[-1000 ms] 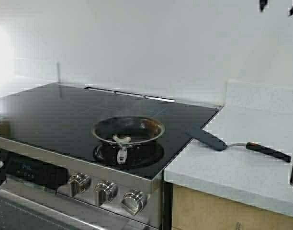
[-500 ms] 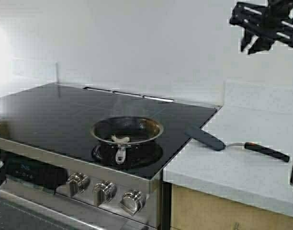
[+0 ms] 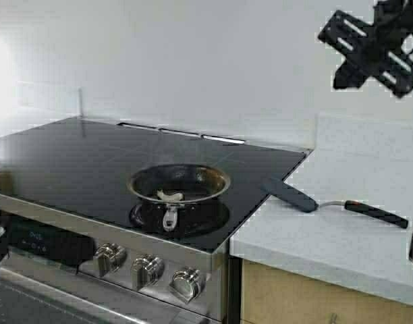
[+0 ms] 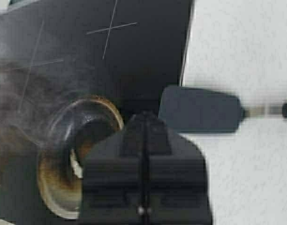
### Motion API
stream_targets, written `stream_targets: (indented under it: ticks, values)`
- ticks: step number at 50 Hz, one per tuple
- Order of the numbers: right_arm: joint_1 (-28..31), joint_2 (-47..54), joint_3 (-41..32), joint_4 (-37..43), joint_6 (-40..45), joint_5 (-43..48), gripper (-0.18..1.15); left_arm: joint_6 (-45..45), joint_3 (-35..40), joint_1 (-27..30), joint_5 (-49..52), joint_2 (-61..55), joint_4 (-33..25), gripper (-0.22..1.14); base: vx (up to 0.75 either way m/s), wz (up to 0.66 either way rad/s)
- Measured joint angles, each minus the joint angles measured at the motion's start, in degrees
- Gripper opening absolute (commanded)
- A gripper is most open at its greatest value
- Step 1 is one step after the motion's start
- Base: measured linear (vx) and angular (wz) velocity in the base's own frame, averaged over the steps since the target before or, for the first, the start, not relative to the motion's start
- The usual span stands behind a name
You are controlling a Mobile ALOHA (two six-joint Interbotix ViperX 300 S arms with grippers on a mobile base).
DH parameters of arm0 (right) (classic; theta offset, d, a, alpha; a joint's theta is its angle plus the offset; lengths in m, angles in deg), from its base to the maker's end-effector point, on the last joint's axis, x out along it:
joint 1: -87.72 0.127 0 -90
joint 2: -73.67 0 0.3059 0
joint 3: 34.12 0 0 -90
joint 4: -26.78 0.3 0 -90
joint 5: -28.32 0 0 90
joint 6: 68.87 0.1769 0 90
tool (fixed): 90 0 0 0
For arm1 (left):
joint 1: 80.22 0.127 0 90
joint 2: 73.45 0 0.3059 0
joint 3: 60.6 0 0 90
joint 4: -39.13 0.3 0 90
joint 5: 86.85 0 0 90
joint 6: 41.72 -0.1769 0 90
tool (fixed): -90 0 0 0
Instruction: Add oil to the pan and cook the shrimp and serve it
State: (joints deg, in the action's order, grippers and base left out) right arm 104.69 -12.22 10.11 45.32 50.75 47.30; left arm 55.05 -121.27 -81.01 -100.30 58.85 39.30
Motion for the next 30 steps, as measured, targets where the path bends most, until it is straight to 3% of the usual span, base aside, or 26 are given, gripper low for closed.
stream_targets:
  ticks: [22,30]
  values:
    - [12.22,5.63,5.1,14.06,0.53,10.9,0.09,0.0,0.0,0.0,0.09,0.0,0.09,0.03,0.0,0.0]
    - [17.67,11.16,5.71,24.08,1.67,18.02,0.08,0.09,0.09,-0.09,0.09,0.18,0.09,0.03,0.0,0.0]
